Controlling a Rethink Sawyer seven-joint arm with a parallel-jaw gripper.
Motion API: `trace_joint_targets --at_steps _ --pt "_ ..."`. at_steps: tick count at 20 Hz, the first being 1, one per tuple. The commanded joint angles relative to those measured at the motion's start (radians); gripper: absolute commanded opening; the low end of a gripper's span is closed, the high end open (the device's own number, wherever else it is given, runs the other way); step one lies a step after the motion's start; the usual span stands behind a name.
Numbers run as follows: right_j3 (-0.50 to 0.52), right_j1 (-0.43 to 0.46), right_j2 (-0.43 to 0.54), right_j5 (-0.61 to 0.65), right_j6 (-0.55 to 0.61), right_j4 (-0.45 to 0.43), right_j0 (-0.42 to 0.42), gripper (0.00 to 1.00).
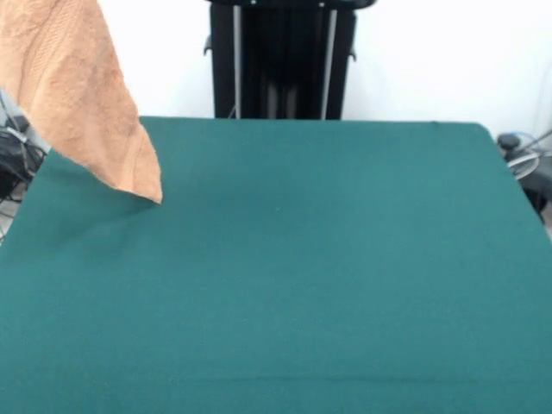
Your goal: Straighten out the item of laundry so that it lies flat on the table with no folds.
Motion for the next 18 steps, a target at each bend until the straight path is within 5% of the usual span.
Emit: trace_joint_targets --at_steps 1,12,18 --pt "-0.027 -0.019 -0.039 0.199 0.479 -0.165 0.145 0.00" --pt "-0.075 0.112 -0.045 0.258 0.883 -0.330 0.338 0.00" --pt "-0.052 0.123 -0.063 0.200 0.844 -0.295 0.329 0.00"
